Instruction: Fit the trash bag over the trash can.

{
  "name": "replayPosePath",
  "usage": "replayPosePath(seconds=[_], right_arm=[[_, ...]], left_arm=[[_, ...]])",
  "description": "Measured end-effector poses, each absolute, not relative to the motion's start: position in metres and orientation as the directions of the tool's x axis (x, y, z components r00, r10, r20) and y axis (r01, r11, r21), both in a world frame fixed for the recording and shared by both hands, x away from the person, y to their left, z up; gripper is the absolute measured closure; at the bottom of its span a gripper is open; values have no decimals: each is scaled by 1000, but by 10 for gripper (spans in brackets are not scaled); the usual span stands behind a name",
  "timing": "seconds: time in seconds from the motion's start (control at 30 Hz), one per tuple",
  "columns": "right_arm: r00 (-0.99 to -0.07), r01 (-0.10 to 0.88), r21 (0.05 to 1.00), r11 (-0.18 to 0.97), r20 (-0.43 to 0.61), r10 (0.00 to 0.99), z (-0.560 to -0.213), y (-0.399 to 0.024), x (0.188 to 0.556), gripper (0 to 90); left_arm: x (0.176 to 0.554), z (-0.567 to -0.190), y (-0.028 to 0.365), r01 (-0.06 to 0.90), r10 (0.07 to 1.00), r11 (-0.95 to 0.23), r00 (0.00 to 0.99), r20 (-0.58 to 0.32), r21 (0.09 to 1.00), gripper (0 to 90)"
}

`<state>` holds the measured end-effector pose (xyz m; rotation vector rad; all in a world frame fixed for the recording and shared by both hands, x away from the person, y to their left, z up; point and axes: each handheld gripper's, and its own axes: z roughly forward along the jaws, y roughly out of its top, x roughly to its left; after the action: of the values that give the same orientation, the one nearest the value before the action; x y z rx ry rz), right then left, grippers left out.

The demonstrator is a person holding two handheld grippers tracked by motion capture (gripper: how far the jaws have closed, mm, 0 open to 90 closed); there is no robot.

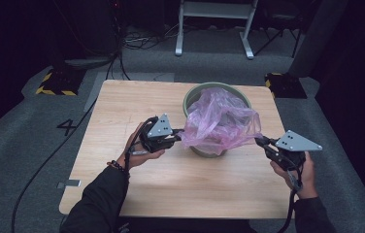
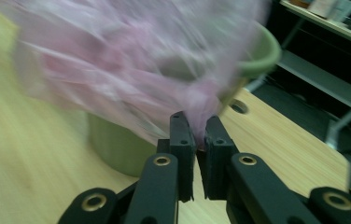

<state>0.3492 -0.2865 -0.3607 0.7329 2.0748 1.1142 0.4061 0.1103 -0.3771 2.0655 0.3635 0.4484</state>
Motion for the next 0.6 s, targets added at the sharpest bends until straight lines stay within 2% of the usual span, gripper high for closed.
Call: replayPosePath(seconds=[0.07, 0.1, 0.23, 0.43, 0.53, 0.6], right_arm=[[-610, 175, 872, 457, -268, 746, -361, -290, 352, 699], [-591, 186, 874, 450, -266, 762, -360, -291, 353, 572], [-599, 152, 895, 420, -255, 759, -351, -288, 344, 362], [-655, 73, 924, 375, -239, 716, -325, -279, 323, 215], [-677, 64, 933, 354, -220, 703, -320, -273, 321, 202], [-667, 83, 929, 361, -217, 713, -322, -267, 327, 228]], left_arm=[[408, -377, 113, 83, 437, -492, 884, 164, 867, 801], [408, -377, 113, 86, 444, -486, 881, 161, 870, 800], [406, -375, 113, 77, 450, -486, 876, 174, 871, 793], [405, -373, 112, 78, 465, -478, 867, 177, 875, 758], [404, -372, 112, 78, 468, -466, 867, 170, 882, 737], [403, -372, 112, 78, 468, -463, 868, 169, 883, 723]])
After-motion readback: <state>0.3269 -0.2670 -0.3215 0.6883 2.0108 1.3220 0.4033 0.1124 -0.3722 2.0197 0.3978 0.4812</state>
